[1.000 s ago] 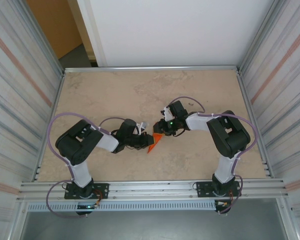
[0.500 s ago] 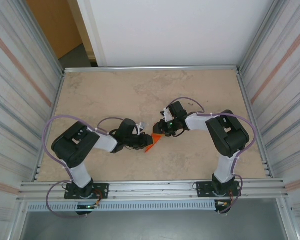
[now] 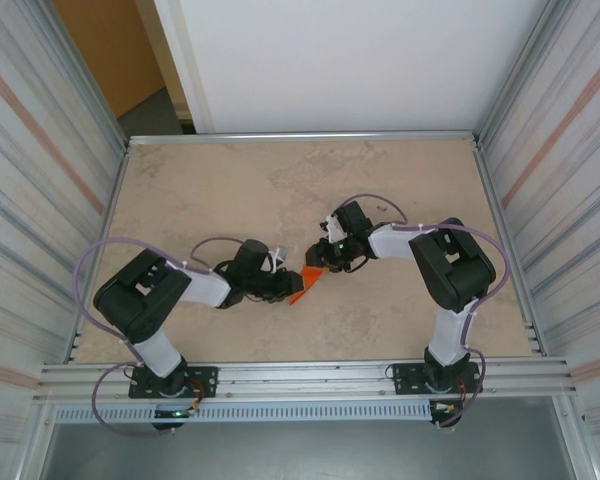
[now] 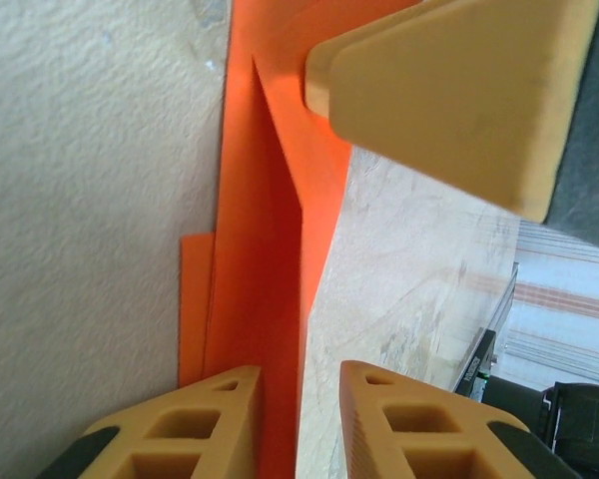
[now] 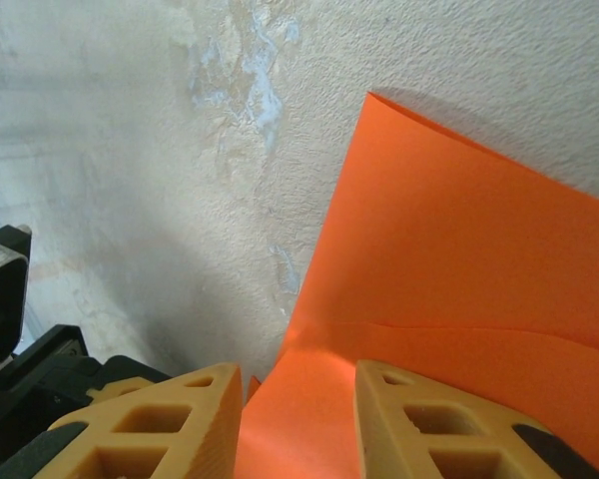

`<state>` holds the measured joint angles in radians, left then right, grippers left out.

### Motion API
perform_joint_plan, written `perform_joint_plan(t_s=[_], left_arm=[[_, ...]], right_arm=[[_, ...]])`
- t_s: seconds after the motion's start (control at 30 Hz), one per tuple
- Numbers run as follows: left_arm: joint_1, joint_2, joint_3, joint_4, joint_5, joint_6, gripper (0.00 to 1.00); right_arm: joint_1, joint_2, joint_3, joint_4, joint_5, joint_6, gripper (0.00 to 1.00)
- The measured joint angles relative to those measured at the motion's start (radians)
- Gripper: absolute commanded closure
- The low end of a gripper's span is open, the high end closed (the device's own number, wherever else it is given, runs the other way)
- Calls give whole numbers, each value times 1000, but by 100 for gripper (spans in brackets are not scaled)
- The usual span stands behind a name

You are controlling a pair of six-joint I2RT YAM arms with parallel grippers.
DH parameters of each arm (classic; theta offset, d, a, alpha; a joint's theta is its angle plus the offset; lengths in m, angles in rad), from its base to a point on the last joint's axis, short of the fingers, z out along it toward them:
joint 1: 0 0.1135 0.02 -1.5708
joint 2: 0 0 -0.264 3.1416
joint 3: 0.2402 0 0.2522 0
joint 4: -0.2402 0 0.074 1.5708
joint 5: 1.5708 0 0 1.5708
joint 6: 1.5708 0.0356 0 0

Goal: Fold a paper plane with a square sheet of paper (pick it up from the middle)
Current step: Fold the wing for the fifth time at the center of the table.

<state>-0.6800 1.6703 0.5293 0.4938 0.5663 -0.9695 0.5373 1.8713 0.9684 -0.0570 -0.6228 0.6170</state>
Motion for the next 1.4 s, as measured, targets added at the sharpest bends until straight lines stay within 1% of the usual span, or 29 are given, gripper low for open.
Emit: perform_joint_plan(t_s=[0.33,0.63,0.77,0.97,1.2,1.3,1.4], left_arm=[[0,-83,-36,-83,-22,1,76],[4,-90,-35,-103,-28,2,73],[7,-90,-16,-117,-28,4,73],[7,-88,23,-124,-28,5,80],[7,-60,23,-131,-28,4,89],[7,-60,18,-131,-29,4,91],[7,-60,11,-131,-29,3,92]], right_arm=[[0,0,3,0,0,0,65],[2,0,3,0,0,0,65],[2,0,3,0,0,0,65],[2,0,3,-1,0,0,65],[2,0,5,-4,0,0,64],[2,0,8,-9,0,0,63],[5,-6,13,-19,0,0,61]])
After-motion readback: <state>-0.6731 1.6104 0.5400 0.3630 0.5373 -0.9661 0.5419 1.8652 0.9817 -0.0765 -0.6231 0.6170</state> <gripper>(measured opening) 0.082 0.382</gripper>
